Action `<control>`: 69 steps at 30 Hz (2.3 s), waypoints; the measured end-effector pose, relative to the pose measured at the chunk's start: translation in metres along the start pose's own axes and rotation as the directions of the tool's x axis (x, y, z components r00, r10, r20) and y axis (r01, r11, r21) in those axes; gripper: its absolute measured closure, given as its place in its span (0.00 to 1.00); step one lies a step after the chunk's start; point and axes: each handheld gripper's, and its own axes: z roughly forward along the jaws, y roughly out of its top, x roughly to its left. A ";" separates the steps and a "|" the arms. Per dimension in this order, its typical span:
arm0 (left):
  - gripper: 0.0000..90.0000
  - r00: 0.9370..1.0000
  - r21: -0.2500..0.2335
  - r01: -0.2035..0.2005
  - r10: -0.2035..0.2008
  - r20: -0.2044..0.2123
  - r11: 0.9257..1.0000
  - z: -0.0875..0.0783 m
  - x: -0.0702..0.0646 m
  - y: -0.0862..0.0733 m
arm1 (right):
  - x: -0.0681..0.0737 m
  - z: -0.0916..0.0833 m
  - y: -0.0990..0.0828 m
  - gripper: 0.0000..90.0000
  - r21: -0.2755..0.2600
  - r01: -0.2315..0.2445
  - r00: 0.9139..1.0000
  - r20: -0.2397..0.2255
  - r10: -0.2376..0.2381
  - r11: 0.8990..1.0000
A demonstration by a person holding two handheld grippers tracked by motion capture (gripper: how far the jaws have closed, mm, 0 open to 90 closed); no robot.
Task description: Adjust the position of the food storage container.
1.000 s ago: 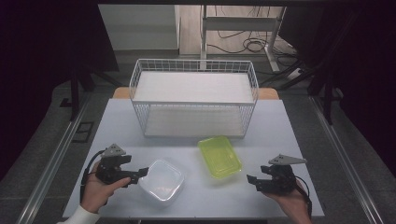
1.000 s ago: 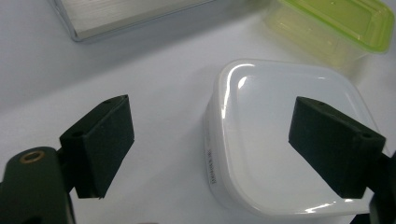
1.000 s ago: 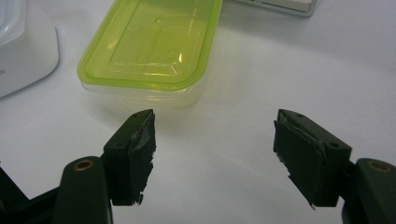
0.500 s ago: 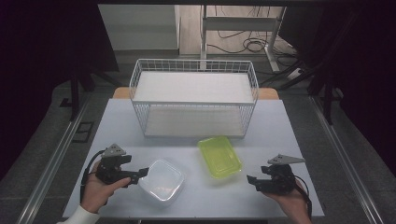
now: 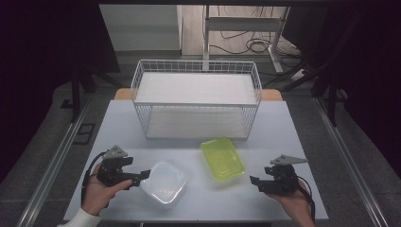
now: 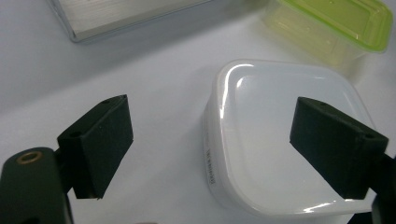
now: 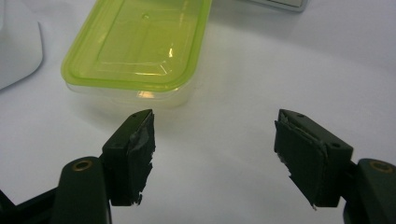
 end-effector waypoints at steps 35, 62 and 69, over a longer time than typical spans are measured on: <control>0.14 1.000 0.003 -0.002 0.002 0.011 1.000 0.000 -0.001 0.001 | 0.103 0.069 0.074 0.90 0.125 0.223 0.943 -0.278 -0.181 0.967; 0.14 1.000 0.011 -0.014 0.014 0.014 1.000 0.001 -0.001 0.000 | 0.106 0.088 0.062 0.99 0.258 0.273 0.953 -0.201 -0.225 0.927; 0.14 1.000 0.008 -0.020 0.020 0.019 1.000 0.001 -0.002 0.000 | 0.085 0.072 0.047 0.99 0.278 0.247 0.965 -0.159 -0.209 0.928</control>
